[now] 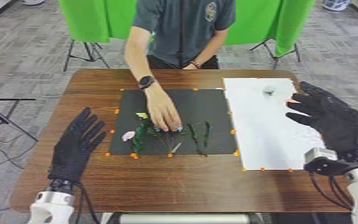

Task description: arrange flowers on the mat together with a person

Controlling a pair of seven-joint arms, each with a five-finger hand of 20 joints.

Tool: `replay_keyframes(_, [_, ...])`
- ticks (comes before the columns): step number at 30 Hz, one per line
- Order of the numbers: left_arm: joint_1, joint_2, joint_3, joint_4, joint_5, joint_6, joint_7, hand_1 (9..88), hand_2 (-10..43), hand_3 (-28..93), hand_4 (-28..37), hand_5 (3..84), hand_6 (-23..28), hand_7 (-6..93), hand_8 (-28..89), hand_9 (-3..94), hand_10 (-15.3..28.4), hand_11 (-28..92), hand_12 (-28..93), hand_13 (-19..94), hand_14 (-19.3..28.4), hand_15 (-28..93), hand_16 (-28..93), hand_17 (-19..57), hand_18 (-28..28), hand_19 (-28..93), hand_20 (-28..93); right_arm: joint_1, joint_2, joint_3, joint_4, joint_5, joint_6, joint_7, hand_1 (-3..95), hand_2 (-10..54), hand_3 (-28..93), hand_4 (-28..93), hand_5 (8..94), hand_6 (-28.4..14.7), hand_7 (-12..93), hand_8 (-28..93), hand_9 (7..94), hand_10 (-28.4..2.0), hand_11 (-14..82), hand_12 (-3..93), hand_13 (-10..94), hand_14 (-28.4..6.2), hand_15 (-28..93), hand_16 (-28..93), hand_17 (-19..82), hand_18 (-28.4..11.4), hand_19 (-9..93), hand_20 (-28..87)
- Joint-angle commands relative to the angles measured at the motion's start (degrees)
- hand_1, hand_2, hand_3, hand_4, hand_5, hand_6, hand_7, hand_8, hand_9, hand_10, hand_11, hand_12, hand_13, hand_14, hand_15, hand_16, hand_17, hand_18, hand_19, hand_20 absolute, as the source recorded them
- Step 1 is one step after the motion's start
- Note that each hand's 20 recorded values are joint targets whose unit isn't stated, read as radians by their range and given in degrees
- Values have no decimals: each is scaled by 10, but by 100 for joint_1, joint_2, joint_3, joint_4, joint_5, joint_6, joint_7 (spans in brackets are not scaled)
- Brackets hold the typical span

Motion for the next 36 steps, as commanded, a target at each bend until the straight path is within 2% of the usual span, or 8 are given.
replay_keyframes(1, [-61, 24, -5, 15, 11, -8, 21, 290, -55, 666, -244, 256, 16, 190, -98, 193, 98, 160, 170, 174, 114, 129, 77, -114, 197, 379, 101, 172, 105, -195, 41, -89, 53, -11, 146, -9, 818, -236, 338, -53, 115, -74, 343, -146, 95, 247, 288, -130, 167, 317, 17, -230, 422, 269])
replay_keyframes(6, [133, -103, -35, -34, -57, 38, -41, 289, -56, 668, -245, 255, 16, 189, -98, 193, 98, 161, 169, 173, 113, 130, 74, -113, 197, 379, 100, 282, 129, -275, 102, -147, -52, 86, 145, -11, 821, -236, 339, -54, 115, -74, 343, -147, 95, 246, 288, -130, 169, 315, 17, -230, 423, 269])
replay_keyframes(13, [22, 14, -69, -36, -24, 99, 59, 289, -56, 669, -245, 256, 16, 189, -97, 194, 97, 161, 168, 172, 115, 130, 74, -113, 196, 380, 100, 471, 263, -305, 60, -284, -58, 19, 146, -12, 821, -236, 339, -54, 114, -74, 344, -147, 96, 245, 290, -131, 172, 313, 24, -227, 428, 271])
replay_keyframes(16, [86, -53, -69, -31, -78, 111, -28, 289, -56, 669, -245, 256, 16, 189, -97, 194, 97, 161, 168, 172, 115, 130, 73, -113, 196, 380, 100, 524, 288, -382, 108, -264, -116, 87, 146, -11, 820, -236, 339, -54, 114, -73, 345, -147, 97, 246, 290, -131, 173, 312, 24, -227, 430, 272])
replay_keyframes(19, [99, -67, -95, -26, 3, 13, -78, 288, -56, 670, -245, 257, 17, 188, -97, 194, 97, 161, 167, 172, 114, 130, 73, -113, 196, 380, 100, 576, 324, -391, 142, -364, -175, 181, 147, -11, 820, -235, 340, -54, 114, -74, 346, -147, 99, 246, 292, -132, 174, 310, 24, -227, 430, 271])
replay_keyframes(24, [31, 11, -102, -19, 12, 15, -26, 290, -57, 671, -244, 257, 16, 190, -96, 194, 96, 161, 167, 172, 113, 129, 73, -113, 195, 379, 100, 937, 626, -649, 249, -595, 289, 294, 154, -15, 816, -237, 346, -55, 119, -74, 355, -147, 105, 245, 300, -131, 184, 308, 34, -225, 441, 275])
replay_keyframes(31, [117, 14, -116, -4, -17, -4, -100, 291, -57, 670, -245, 259, 17, 189, -97, 195, 97, 162, 167, 172, 114, 130, 74, -113, 195, 379, 101, 2128, 1790, -1543, 1228, -4530, 988, 603, 237, -80, 805, -270, 414, -45, 201, -116, 428, -138, 194, 212, 376, -116, 313, 211, 113, -215, 566, 315])
replay_keyframes(36, [-65, 70, -106, 38, 61, -191, -173, 293, -55, 667, -246, 260, 18, 187, -96, 195, 98, 161, 166, 172, 115, 131, 74, -114, 196, 378, 101, 2732, 2394, -1854, 1900, -6726, -12, 1101, 273, -79, 831, -273, 366, -37, 231, -130, 358, -118, 185, 213, 293, -102, 310, 202, 91, -203, 569, 316])
